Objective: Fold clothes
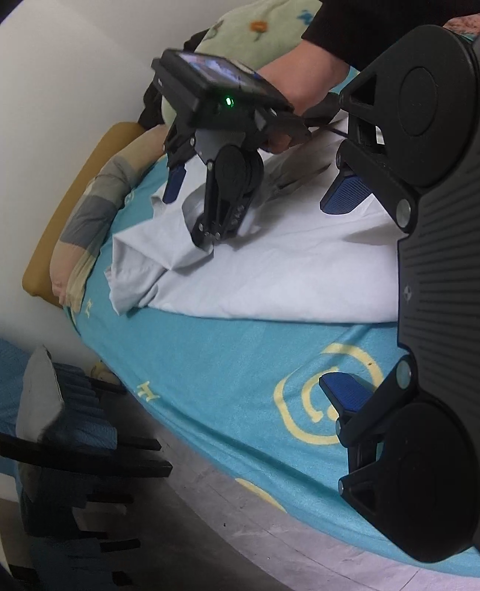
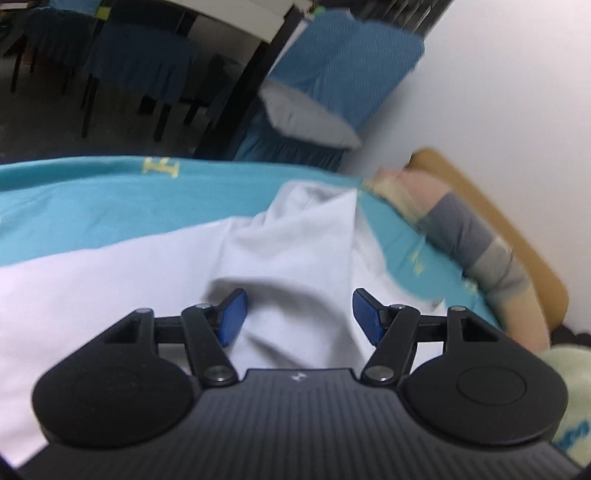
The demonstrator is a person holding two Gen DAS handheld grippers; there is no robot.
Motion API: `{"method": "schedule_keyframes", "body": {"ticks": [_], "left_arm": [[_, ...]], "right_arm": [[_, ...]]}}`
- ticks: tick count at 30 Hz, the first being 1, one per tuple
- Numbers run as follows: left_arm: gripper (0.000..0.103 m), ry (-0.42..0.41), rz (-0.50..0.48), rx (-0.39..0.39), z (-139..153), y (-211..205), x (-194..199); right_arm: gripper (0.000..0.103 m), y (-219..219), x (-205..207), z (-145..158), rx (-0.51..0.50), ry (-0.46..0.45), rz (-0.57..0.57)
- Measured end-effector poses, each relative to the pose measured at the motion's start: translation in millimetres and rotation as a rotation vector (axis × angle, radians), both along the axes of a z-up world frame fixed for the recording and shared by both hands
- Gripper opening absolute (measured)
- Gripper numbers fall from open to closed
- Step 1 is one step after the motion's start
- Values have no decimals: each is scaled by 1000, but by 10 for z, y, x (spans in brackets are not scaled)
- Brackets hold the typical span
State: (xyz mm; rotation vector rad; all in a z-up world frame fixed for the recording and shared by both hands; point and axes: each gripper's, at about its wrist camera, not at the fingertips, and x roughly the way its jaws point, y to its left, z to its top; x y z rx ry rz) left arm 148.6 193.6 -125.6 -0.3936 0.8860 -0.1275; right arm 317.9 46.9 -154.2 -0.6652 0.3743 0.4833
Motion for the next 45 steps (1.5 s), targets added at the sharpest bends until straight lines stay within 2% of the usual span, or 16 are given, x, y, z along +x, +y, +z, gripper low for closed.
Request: {"method": "schedule_keyframes", "body": {"ticks": [3, 6, 7, 13, 17, 21, 23, 24, 25, 28, 33, 35, 36, 37, 39, 45], "left_arm": [[94, 15, 19, -15, -114, 52, 53], [94, -9, 26, -21, -137, 83, 58], [94, -16, 28, -23, -144, 92, 59], [94, -42, 15, -50, -122, 79, 25], [94, -52, 12, -29, -80, 61, 3], [94, -48, 20, -7, -65, 48, 25], [94, -42, 22, 4, -70, 39, 43], [94, -43, 22, 7, -69, 36, 45], [94, -44, 21, 8, -67, 34, 47], [94, -51, 10, 13, -58, 13, 34], [94, -49, -3, 31, -83, -3, 40], [94, -46, -2, 18, -97, 11, 47], [94, -44, -1, 7, -104, 20, 50], [94, -43, -1, -4, -111, 30, 54], [94, -40, 1, -25, -124, 48, 60], [94, -37, 16, -92, -157, 131, 59]], "right_arm": [[63, -48, 118, 42, 48, 13, 10], [12, -166, 233, 139, 145, 64, 10], [8, -236, 274, 194, 205, 65, -21], [4, -932, 801, 436, 564, 83, -412], [4, -1302, 1162, 368, 639, 150, -608], [13, -1275, 968, 423, 682, 233, -445], [50, -1176, 764, 413, 653, 282, -325], [77, -1123, 642, 419, 651, 287, -258], [89, -1080, 526, 436, 653, 277, -189], [89, -922, 315, 436, 600, 280, -39], [89, -439, 307, 200, 234, 223, 32], [88, -389, 419, 136, 212, 235, 12], [73, -399, 482, 145, 253, 264, 2], [46, -426, 533, 180, 306, 299, -6], [16, -519, 521, 243, 397, 301, -30], [7, -953, 509, 326, 675, 164, -274]]}}
